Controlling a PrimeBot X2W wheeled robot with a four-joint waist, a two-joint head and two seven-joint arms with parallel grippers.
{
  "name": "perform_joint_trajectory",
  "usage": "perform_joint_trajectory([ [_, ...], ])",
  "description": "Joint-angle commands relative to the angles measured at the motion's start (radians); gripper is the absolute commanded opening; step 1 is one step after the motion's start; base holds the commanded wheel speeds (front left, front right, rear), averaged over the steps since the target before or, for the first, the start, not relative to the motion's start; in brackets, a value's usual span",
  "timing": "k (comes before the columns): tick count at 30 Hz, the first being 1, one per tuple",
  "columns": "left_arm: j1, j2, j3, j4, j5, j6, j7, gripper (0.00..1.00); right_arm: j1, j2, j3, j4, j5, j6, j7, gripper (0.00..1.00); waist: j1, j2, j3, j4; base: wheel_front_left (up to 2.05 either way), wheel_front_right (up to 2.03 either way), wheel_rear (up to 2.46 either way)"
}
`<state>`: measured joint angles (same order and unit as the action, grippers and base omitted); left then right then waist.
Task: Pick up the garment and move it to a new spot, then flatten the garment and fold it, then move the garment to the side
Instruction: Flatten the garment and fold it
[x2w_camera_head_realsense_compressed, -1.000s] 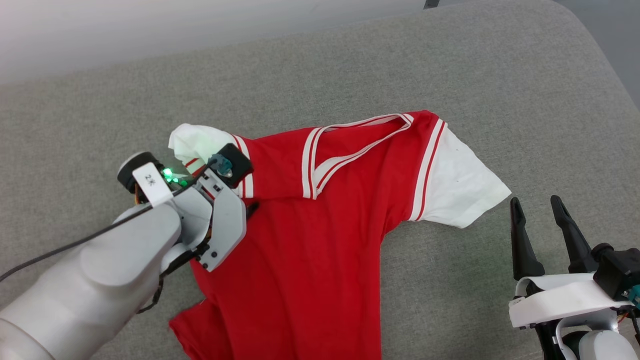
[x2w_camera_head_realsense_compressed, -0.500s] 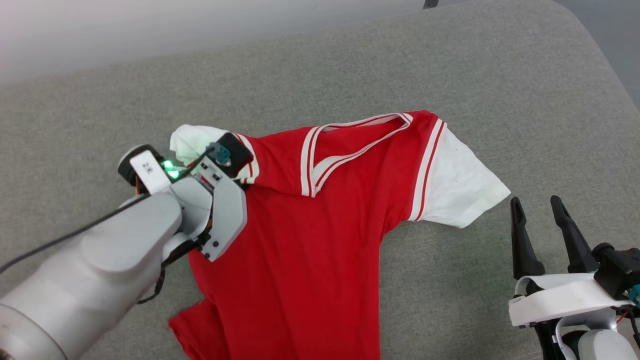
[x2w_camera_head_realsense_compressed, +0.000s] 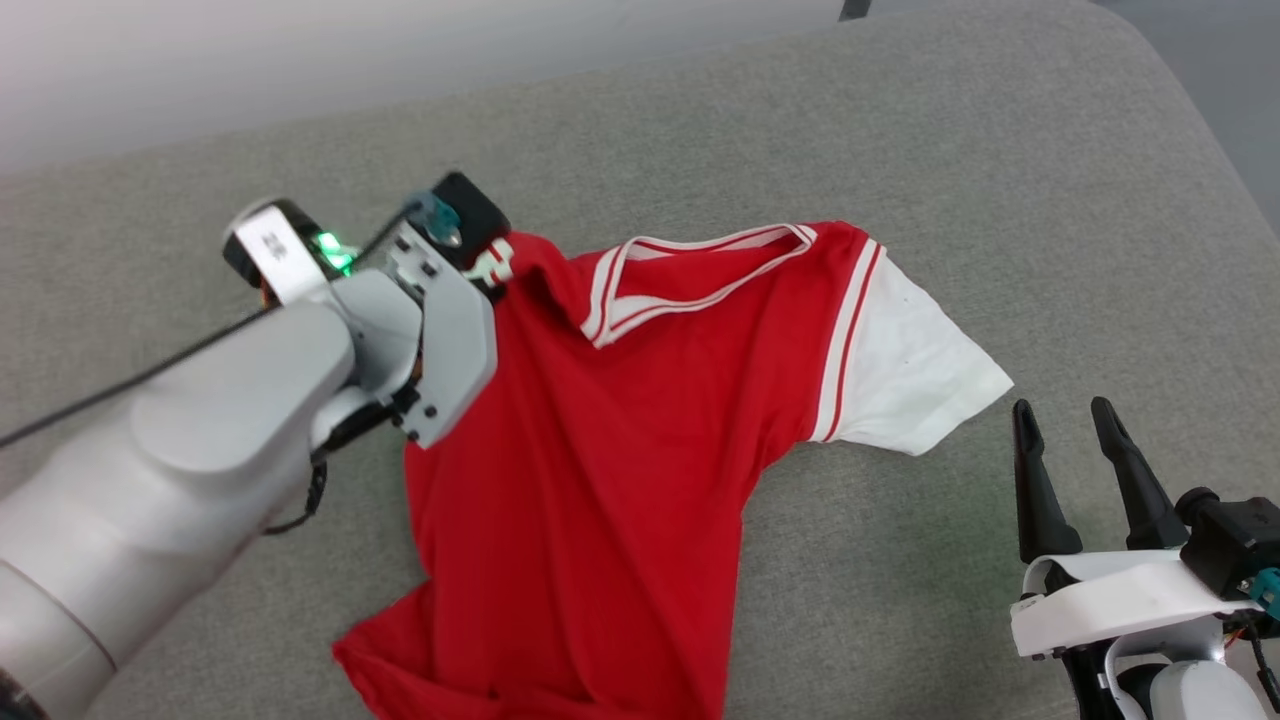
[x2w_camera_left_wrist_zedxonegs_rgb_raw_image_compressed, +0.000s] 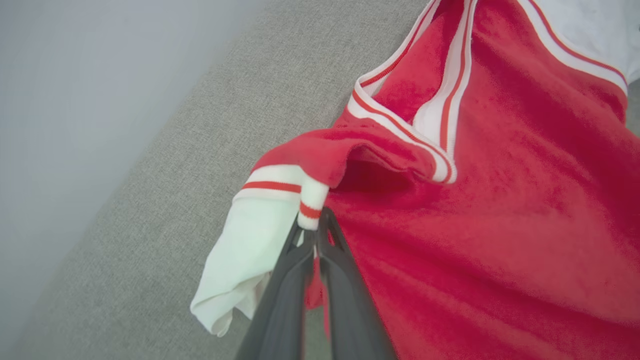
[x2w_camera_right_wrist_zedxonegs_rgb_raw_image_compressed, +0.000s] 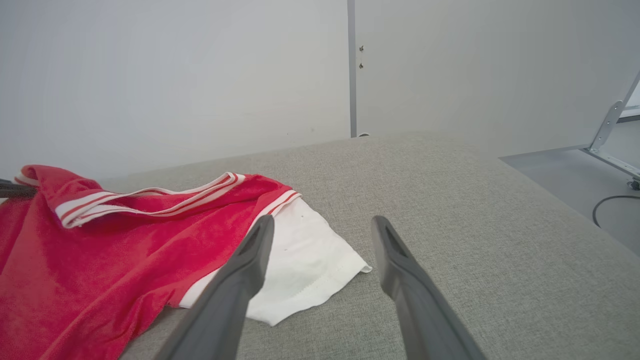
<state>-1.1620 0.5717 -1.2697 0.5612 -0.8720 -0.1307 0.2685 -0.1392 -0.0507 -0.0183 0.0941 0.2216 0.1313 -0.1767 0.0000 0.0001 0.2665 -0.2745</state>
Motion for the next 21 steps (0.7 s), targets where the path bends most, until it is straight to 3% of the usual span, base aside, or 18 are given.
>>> perform_joint_trajectory([
  [1, -0.025, 0.003, -0.001, 0.015, -0.016, 0.001, -0.002, 0.01, -0.002, 0.001, 0.006, 0.007, 0.006, -0.001, -0.003, 1.00, 0.0000, -0.0001, 0.009, -0.013, 0.00, 0.00, 0.00],
  [6, -0.061, -0.001, -0.005, 0.051, -0.012, 0.001, -0.008, 0.00, -0.009, 0.001, 0.013, 0.014, 0.017, -0.001, -0.007, 1.00, 0.0000, -0.0001, 0.025, -0.035, 0.00, 0.00, 0.00],
  [8, -0.078, -0.002, -0.006, 0.073, -0.008, 0.000, -0.012, 0.05, -0.016, 0.001, 0.020, 0.017, 0.020, -0.001, -0.009, 1.00, 0.0000, -0.0001, 0.036, -0.046, 0.00, 0.00, 0.00],
  [9, -0.088, -0.004, -0.006, 0.093, -0.009, 0.001, -0.018, 0.12, -0.018, 0.001, 0.023, 0.017, 0.024, -0.001, -0.011, 1.00, 0.0000, -0.0001, 0.042, -0.051, 0.00, 0.00, 0.00],
  [11, -0.101, -0.008, -0.007, 0.131, 0.005, 0.001, -0.031, 0.41, -0.020, 0.001, 0.031, 0.020, 0.030, -0.001, -0.014, 1.00, 0.0000, -0.0001, 0.055, -0.063, 0.00, 0.00, 0.00],
  [12, -0.101, -0.014, -0.007, 0.151, 0.000, 0.001, -0.038, 0.49, -0.022, 0.001, 0.032, 0.022, 0.031, -0.001, -0.017, 1.00, 0.0000, -0.0001, 0.060, -0.067, 0.00, 0.00, 0.00],
  [13, -0.104, -0.018, -0.008, 0.166, -0.002, 0.001, -0.046, 0.69, -0.025, 0.001, 0.035, 0.024, 0.033, -0.001, -0.020, 1.00, 0.0000, -0.0001, 0.065, -0.071, 0.00, 0.00, 0.00],
  [15, -0.106, -0.023, -0.008, 0.193, -0.007, 0.001, -0.062, 0.96, -0.031, 0.001, 0.037, 0.029, 0.036, -0.001, -0.026, 1.00, 0.0000, -0.0001, 0.068, -0.074, 0.00, 0.00, 0.00],
  [16, -0.108, -0.024, -0.008, 0.203, -0.012, 0.001, -0.071, 1.00, -0.032, 0.001, 0.035, 0.031, 0.036, -0.001, -0.027, 1.00, 0.0000, -0.0001, 0.069, -0.074, 0.00, 0.00, 0.00],
  [21, -0.111, -0.030, -0.010, 0.213, -0.025, 0.001, -0.104, 1.00, -0.035, 0.001, 0.022, 0.042, 0.021, -0.001, -0.030, 1.00, 0.0000, -0.0001, 0.049, -0.051, 0.00, 0.00, 0.00],
])
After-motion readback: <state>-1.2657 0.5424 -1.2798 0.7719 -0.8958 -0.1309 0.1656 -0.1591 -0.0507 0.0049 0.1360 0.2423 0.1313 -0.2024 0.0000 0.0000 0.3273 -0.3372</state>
